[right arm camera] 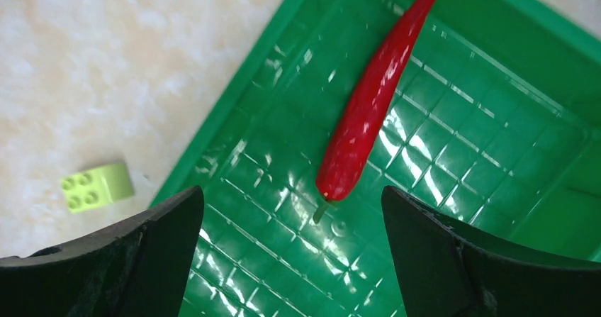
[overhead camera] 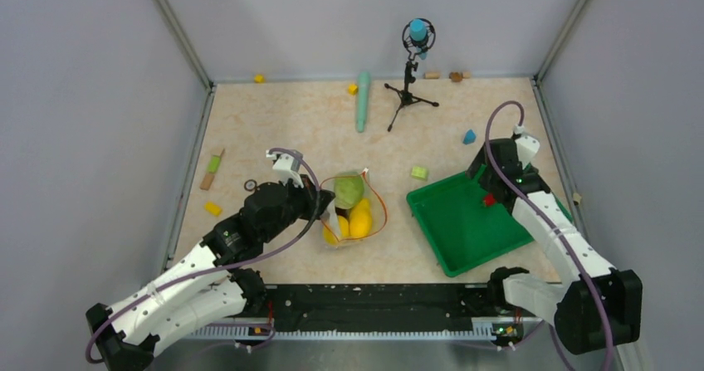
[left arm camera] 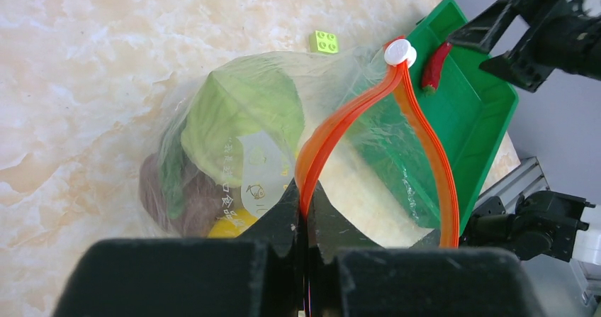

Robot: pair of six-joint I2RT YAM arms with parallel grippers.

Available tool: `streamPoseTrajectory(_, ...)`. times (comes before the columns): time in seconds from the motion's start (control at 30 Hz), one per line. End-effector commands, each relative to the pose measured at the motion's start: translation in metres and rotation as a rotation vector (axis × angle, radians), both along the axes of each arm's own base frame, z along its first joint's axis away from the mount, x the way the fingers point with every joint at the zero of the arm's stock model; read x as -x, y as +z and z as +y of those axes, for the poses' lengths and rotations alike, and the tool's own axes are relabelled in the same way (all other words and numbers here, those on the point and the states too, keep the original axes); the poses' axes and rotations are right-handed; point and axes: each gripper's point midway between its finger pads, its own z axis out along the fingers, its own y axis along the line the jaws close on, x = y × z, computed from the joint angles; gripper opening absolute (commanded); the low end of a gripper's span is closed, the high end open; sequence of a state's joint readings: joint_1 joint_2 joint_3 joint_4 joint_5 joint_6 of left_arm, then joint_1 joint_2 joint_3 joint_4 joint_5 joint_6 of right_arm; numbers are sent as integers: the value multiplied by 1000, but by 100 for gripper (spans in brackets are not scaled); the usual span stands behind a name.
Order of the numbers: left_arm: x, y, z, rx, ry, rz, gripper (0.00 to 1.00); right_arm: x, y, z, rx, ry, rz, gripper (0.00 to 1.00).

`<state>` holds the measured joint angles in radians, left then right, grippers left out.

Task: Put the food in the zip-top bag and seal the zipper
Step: Pick up the fake vegetable from the bin.

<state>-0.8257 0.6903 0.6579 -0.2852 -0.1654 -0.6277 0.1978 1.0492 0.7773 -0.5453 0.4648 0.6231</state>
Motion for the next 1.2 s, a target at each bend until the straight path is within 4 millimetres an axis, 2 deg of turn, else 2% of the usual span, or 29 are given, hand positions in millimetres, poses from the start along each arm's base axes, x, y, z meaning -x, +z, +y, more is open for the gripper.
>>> streamPoseTrajectory(0.0,-3,12,-4,33,-5,-33,0,3,-27,3,-26,-16,64,92)
streamPoseTrajectory(0.1,-3,12,-3,30,-1,-36,0,13,-42,-12,29,-81,110,92)
streamPoseTrajectory(0.27,-2,12,-5,31,-12,-32,0,19,-59,-15,1,-156,101,92)
streamPoseTrajectory(0.37,-2,11,-6,30,-13,-30,0,17,-69,-14,-21,-175,89,88)
streamPoseTrajectory(0.47,-2,12,-6,29,-15,-30,0,13,-74,-17,-21,-192,83,85)
streamPoseTrajectory(0.7,-2,11,-7,31,-19,-30,0,2,-84,-39,-40,-261,98,83)
streamPoseTrajectory(0.93,-4,12,-3,17,1,-37,0,-14,-95,-43,-92,-245,108,80)
streamPoseTrajectory(1.03,-4,11,-2,15,3,-38,0,-19,-97,-57,-99,-276,126,78)
streamPoseTrajectory(1.17,-5,10,-3,12,3,-36,0,-26,-100,-62,-111,-274,140,74)
